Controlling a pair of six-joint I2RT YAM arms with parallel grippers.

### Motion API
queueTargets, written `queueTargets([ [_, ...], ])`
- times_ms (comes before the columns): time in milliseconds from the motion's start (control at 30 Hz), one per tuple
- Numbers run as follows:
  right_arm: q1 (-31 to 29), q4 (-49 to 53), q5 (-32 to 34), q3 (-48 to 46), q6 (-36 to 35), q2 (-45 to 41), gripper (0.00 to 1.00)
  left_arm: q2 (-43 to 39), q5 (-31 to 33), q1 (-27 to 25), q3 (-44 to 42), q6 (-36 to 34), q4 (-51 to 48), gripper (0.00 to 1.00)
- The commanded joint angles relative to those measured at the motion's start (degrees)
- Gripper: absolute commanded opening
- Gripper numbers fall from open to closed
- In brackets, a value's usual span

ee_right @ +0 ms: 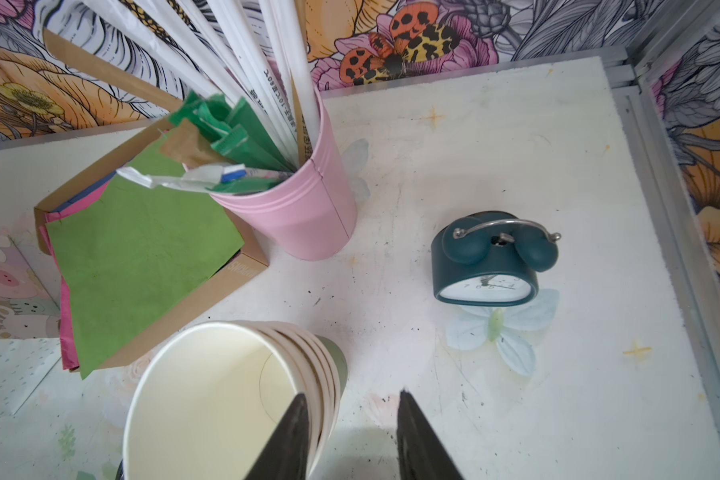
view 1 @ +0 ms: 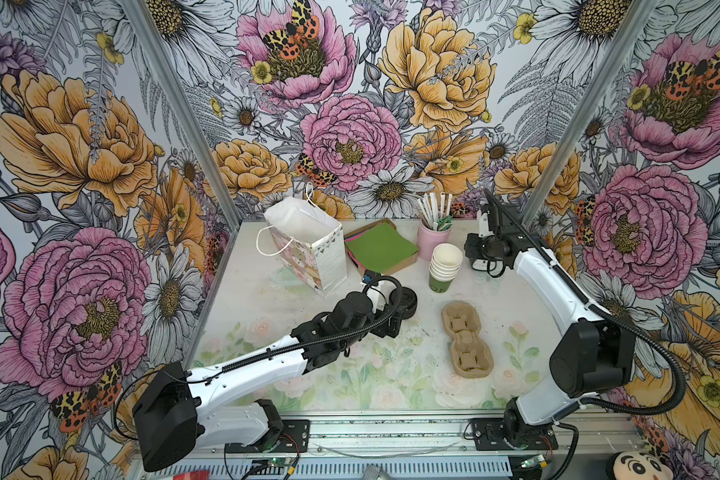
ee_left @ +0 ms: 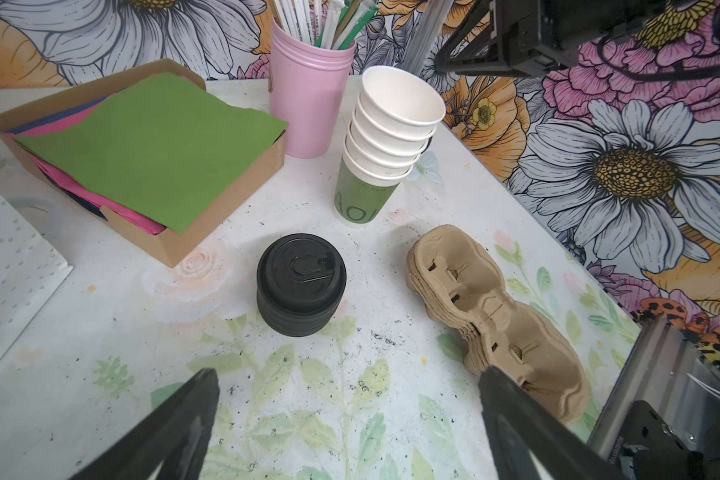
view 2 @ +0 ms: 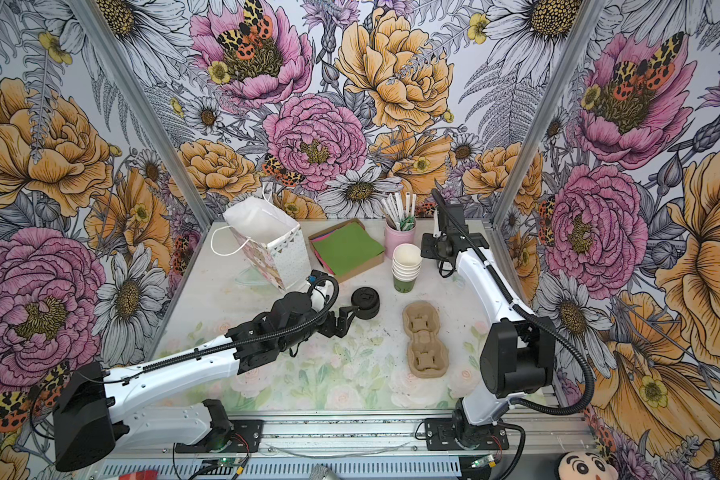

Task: Pack the takeout coffee
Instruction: 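Lower the right gripper into the top cup while the left approaches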

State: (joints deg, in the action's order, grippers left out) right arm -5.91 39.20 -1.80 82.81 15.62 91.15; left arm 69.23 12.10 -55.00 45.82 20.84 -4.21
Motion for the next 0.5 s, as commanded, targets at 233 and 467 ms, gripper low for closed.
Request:
queueTargets([
  [233, -0.22, 0.13, -4.68, 0.43, 0.9, -2.36, 0.37, 3.31, -5.3, 0.16, 3.45, 0.54, 6.78, 0.99],
  [467, -1.51, 0.14, -5.01, 0.35, 0.87, 0.45, 0.33, 6.29, -10.04, 2.78, 6.81, 2.72, 9.26, 0.99],
])
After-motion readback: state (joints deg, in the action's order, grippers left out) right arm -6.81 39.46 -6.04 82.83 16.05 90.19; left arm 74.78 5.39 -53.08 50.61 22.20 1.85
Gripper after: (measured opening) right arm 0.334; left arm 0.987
